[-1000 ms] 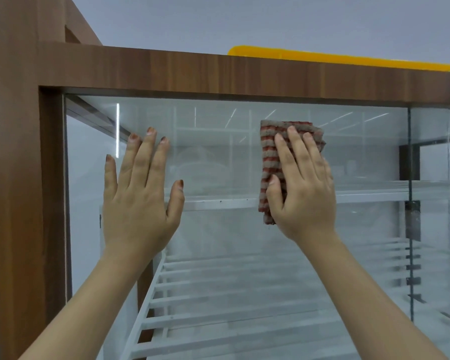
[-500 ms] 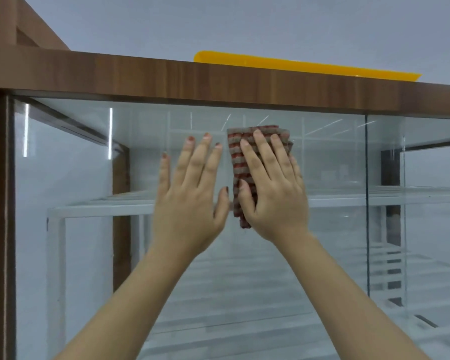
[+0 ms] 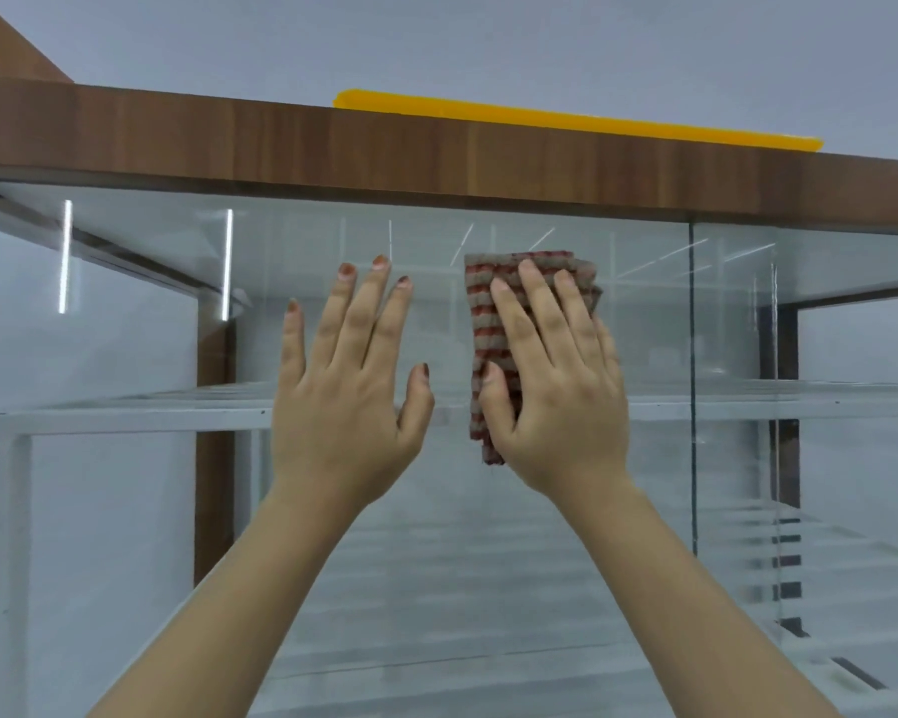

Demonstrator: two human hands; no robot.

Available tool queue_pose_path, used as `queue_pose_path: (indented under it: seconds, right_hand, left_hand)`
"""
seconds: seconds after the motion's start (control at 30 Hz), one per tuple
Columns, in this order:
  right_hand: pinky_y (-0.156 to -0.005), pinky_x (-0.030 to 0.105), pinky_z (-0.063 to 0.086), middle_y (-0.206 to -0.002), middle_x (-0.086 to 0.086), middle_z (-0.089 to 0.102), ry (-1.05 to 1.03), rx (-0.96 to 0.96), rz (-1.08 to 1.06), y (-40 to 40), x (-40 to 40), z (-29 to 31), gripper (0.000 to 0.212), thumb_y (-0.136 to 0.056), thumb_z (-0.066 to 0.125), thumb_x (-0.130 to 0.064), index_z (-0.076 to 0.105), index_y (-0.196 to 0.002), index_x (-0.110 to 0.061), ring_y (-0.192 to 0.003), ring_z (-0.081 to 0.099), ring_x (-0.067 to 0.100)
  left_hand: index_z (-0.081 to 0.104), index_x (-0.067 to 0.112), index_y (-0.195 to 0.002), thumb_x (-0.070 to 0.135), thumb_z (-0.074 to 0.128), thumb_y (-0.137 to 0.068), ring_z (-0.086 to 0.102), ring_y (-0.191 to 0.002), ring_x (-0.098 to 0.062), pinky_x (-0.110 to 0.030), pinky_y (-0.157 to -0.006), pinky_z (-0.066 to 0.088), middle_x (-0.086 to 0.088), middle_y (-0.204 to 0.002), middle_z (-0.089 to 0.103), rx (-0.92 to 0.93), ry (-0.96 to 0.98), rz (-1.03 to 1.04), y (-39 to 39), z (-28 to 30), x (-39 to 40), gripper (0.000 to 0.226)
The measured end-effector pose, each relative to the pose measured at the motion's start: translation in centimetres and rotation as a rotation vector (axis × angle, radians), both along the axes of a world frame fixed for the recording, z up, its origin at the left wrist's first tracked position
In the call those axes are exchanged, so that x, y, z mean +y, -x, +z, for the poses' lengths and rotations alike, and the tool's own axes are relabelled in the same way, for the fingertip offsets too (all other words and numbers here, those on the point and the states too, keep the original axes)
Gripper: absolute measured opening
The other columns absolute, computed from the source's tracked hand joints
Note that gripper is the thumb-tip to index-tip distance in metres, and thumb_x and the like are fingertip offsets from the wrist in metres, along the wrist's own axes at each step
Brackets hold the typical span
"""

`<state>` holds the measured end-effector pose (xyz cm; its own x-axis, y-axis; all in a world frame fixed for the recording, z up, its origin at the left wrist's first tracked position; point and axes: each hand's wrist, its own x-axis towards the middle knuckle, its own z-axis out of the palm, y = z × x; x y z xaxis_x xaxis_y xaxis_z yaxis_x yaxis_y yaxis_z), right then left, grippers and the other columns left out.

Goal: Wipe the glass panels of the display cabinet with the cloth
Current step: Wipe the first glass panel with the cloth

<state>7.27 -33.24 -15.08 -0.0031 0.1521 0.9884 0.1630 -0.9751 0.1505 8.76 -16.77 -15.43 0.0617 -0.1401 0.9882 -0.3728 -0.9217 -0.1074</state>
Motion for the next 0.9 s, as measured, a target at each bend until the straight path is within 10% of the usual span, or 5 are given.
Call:
queue_pose_path:
  seconds: [0.9]
  right_hand:
    - [-0.111, 0.045, 0.023, -0.150, 0.005, 0.031, -0.134, -0.008, 0.019, 0.3, -6.4, -2.9, 0.055, -0.090, 0.036, -0.035, 0.035, -0.142, -0.018, -0.140, 0.022, 0.024]
  left_hand:
    - [0.040, 0.004, -0.131, 0.038, 0.039, -0.081, 0.028, -0.133, -0.032, -0.049, -0.113, 0.012, -0.017, -0.139, 0.037, 0.026, 0.111, 0.017, 1.6, 1.6, -2.3, 0.060]
